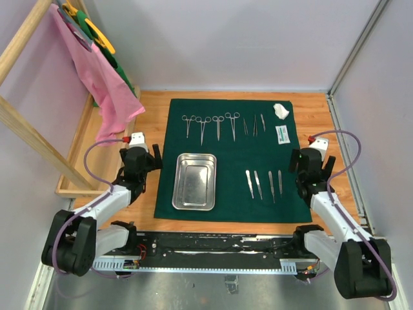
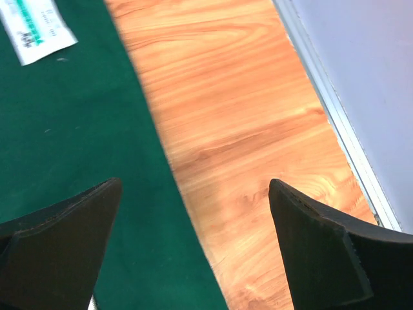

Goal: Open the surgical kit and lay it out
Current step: Reset both arms

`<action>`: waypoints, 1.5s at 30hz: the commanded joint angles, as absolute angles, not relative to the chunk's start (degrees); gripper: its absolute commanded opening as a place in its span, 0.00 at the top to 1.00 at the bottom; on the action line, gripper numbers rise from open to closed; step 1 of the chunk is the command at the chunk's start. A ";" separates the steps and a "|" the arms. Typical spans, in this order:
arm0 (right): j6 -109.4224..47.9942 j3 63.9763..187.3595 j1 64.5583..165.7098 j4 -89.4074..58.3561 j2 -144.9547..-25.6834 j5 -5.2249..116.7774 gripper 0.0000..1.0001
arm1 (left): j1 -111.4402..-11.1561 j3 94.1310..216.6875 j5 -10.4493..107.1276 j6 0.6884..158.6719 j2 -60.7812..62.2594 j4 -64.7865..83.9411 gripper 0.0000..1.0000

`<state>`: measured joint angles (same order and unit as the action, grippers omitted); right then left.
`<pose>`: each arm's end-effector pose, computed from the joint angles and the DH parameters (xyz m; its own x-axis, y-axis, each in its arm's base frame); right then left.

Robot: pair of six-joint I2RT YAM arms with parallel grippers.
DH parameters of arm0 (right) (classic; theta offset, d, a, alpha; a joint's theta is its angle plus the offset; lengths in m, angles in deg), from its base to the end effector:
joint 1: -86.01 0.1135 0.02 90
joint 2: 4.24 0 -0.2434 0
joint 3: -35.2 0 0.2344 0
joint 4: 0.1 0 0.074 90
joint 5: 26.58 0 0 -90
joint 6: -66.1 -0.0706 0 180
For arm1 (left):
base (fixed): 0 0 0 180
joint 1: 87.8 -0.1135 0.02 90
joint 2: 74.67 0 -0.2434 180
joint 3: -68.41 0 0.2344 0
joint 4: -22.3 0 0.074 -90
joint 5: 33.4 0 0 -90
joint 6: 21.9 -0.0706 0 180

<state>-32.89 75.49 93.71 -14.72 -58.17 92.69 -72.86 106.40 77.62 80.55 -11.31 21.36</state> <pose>0.2265 -0.0042 0.1908 -0.4150 0.0814 -0.9062 0.3794 0.9207 -0.0910 0.2462 -0.0395 0.1686 -0.4031 -0.1007 -0.9096 -0.1607 0.9863 -0.0380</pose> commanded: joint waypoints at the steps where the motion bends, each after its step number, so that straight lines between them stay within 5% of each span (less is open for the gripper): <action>1: -32.87 71.72 88.95 -1.03 -60.69 95.69 0.02 | -74.21 104.72 79.46 74.11 -9.73 35.20 0.01; 12: -29.41 66.96 86.58 18.75 -71.62 93.78 0.02 | -74.65 97.27 74.99 64.29 -2.34 58.34 0.01; 23: -21.86 64.35 89.55 36.75 -80.52 81.05 0.01 | -74.70 99.44 80.85 61.42 6.64 66.04 0.01; 26: -18.79 59.23 89.90 54.09 -86.32 79.71 0.02 | -74.70 96.80 82.65 62.12 5.44 70.00 0.01; 31: -19.19 63.28 90.17 40.92 -83.31 78.40 0.02 | -74.70 93.18 82.15 62.03 3.90 75.88 0.01; 45: -19.07 63.58 89.96 40.75 -83.69 77.93 0.02 | -81.17 87.29 72.12 66.57 6.65 87.56 0.01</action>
<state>-19.95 62.74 89.36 40.23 -84.27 78.31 -80.33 87.38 75.50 65.88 6.11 83.33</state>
